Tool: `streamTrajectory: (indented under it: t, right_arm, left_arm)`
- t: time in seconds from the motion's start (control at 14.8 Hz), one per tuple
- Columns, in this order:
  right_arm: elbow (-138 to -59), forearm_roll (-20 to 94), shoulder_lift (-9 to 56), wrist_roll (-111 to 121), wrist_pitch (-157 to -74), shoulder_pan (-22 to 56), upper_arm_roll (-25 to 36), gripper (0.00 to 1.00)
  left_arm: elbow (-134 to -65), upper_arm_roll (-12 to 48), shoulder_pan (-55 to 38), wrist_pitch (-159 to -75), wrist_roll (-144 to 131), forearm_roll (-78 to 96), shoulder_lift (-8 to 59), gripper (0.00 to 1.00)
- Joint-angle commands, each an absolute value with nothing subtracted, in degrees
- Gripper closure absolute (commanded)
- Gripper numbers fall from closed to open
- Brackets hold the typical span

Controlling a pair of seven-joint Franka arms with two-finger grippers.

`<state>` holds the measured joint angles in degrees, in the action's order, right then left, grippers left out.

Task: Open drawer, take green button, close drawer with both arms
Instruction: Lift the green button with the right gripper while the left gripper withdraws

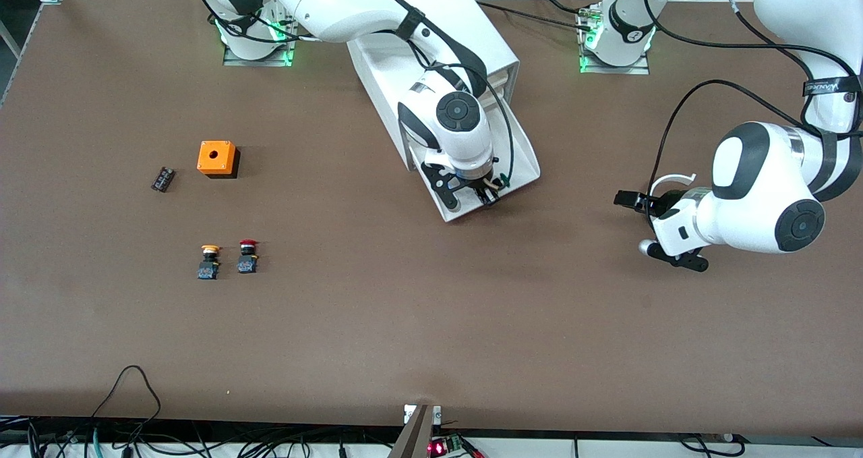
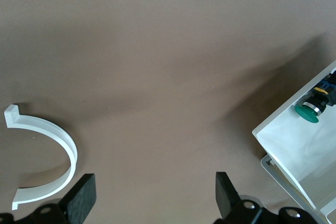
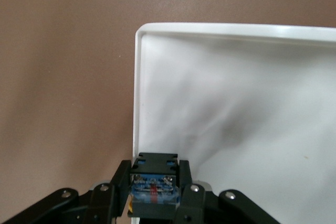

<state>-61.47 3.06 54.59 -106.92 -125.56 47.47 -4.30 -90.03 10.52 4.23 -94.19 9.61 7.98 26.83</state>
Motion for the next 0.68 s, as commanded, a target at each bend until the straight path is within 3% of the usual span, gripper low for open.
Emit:
streamTrajectory:
  t: [0.0,0.61]
  right_arm:
    - [-59.5,1.9,55.5,-108.1,-125.0,48.1,-3.8,1.00]
    - [-54.6,1.9,53.3,-99.3,-115.3,46.5,-1.9,1.00]
  left_arm:
    - [-88.7,10.6,4.1,-93.0,8.8,6.4,27.4,0.00]
    - [-88.4,11.7,1.9,-94.4,-8.8,3.3,27.2,0.00]
